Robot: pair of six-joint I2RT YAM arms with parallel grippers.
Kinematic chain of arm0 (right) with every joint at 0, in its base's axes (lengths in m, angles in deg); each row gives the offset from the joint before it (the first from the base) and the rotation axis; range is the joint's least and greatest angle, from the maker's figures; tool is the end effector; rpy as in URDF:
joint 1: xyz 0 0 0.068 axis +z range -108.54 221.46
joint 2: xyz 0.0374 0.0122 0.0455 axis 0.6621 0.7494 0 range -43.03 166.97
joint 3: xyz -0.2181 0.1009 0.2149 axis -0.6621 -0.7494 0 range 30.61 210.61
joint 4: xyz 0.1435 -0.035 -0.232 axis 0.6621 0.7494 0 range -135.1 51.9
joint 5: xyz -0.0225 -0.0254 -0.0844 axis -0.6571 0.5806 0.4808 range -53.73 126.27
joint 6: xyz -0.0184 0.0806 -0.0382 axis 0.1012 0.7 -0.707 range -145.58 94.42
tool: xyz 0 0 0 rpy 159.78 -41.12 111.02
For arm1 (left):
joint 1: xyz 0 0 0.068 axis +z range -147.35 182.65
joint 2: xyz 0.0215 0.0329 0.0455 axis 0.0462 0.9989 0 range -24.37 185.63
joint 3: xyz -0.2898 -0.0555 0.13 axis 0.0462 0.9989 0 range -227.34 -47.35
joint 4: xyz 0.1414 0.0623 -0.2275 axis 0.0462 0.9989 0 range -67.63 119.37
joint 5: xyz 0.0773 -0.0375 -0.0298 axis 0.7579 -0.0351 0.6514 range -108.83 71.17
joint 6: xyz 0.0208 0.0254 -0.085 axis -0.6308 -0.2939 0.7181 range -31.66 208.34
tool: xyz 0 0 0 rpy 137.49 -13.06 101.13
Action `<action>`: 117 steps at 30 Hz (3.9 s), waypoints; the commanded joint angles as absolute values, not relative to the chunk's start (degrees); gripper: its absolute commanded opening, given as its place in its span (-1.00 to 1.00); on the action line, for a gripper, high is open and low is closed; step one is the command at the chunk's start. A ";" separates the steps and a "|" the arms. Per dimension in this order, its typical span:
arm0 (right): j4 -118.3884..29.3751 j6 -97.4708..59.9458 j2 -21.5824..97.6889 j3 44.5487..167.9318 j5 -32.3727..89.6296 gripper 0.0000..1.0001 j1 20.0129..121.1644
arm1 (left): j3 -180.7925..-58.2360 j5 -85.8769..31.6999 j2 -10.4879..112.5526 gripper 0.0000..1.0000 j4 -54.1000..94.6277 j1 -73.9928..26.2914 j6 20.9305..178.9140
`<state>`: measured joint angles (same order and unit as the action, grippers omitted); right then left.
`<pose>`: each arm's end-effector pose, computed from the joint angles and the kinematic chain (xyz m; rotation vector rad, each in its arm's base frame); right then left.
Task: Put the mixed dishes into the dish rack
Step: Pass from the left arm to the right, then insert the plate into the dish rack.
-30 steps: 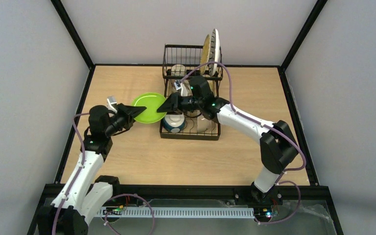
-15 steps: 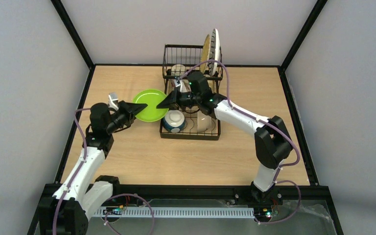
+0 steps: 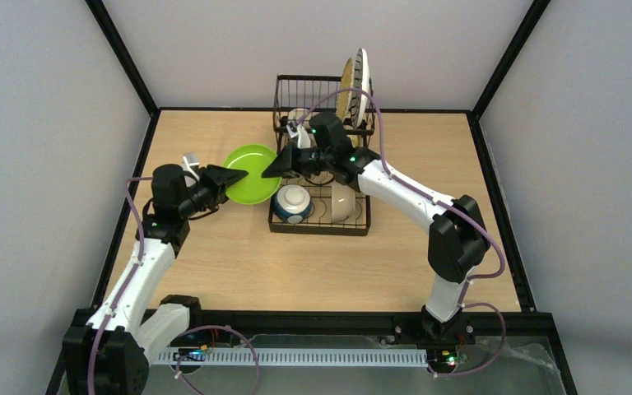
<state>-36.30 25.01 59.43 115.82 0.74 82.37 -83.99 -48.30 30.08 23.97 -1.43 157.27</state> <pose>0.3315 0.3499 0.3398 -0.2644 2.3302 1.5426 0.2356 -0.0572 0.2994 -0.7841 1.9530 -1.3085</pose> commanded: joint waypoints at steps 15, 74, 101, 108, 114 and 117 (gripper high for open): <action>-14.91 7.94 63.28 142.62 15.31 -1.00 82.68 | -93.20 -44.27 33.14 0.98 40.04 0.48 147.41; -19.99 -21.60 82.43 169.87 85.07 -1.00 82.59 | -88.95 -35.25 26.15 0.98 52.80 -1.76 134.28; -18.02 -20.12 86.33 169.79 91.27 -1.00 81.17 | -85.20 -36.37 24.93 0.98 53.09 -1.88 134.16; -16.01 -18.39 87.34 169.74 89.61 -1.00 81.02 | -84.81 -36.56 25.09 0.98 52.80 -1.88 134.48; -15.46 -17.70 88.05 169.74 88.56 -1.00 81.06 | -84.77 -36.58 25.11 0.98 52.79 -1.87 134.63; -15.12 -17.62 88.26 169.74 88.61 -1.00 81.07 | -84.79 -36.57 25.26 0.98 52.76 -1.88 134.58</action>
<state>-16.68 -18.55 87.40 168.03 88.06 81.23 -85.63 -36.35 25.51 52.78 -1.69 134.95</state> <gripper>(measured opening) 0.114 0.989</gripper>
